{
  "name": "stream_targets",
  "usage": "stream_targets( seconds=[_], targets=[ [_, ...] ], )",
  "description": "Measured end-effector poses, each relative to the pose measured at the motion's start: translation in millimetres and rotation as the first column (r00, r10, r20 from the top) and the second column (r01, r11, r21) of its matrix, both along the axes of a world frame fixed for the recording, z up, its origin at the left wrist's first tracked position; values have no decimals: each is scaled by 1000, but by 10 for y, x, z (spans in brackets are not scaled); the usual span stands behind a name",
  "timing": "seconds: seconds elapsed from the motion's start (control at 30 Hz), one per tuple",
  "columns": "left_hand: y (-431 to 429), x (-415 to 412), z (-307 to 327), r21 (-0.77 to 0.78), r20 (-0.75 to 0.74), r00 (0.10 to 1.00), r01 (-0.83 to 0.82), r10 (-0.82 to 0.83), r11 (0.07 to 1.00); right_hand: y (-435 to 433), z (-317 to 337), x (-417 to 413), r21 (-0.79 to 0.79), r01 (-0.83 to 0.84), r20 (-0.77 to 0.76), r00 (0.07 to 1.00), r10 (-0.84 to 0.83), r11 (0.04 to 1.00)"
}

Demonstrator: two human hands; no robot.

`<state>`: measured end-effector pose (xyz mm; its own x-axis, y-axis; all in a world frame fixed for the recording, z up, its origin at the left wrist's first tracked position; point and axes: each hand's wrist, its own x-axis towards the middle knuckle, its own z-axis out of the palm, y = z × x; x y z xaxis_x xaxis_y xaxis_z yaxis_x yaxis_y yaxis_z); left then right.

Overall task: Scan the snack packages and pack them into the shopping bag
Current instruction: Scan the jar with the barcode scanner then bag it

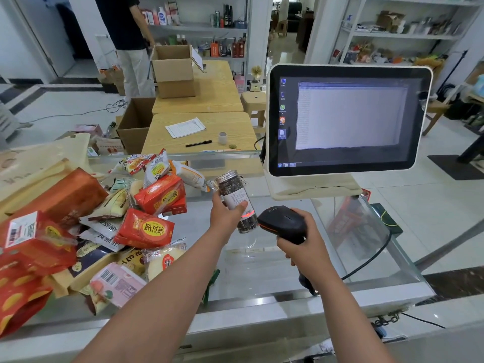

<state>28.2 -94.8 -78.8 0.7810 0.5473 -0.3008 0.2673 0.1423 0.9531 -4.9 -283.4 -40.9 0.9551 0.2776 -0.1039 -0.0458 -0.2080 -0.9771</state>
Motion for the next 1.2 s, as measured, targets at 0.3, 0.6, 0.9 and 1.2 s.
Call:
stream_targets(
  seconds=[0.3,0.6,0.9,1.2],
  targets=[
    [19,12,-32,6,-2,1000,10,-10,1000,1,-16,14,11,8,14,1000,-8,1000],
    [34,40,-65,3,-14,1000,7,-7,1000,2,-48,23,0,8,18,1000,-8,1000],
    [88,34,-110,-75,11,999,-38,39,996,153,-308,37,-215,-81,1,997,83,973],
    [138,-15,-94,-78,26,999,-24,26,997,235,-536,-44,-442,-127,15,989,149,888]
  ],
)
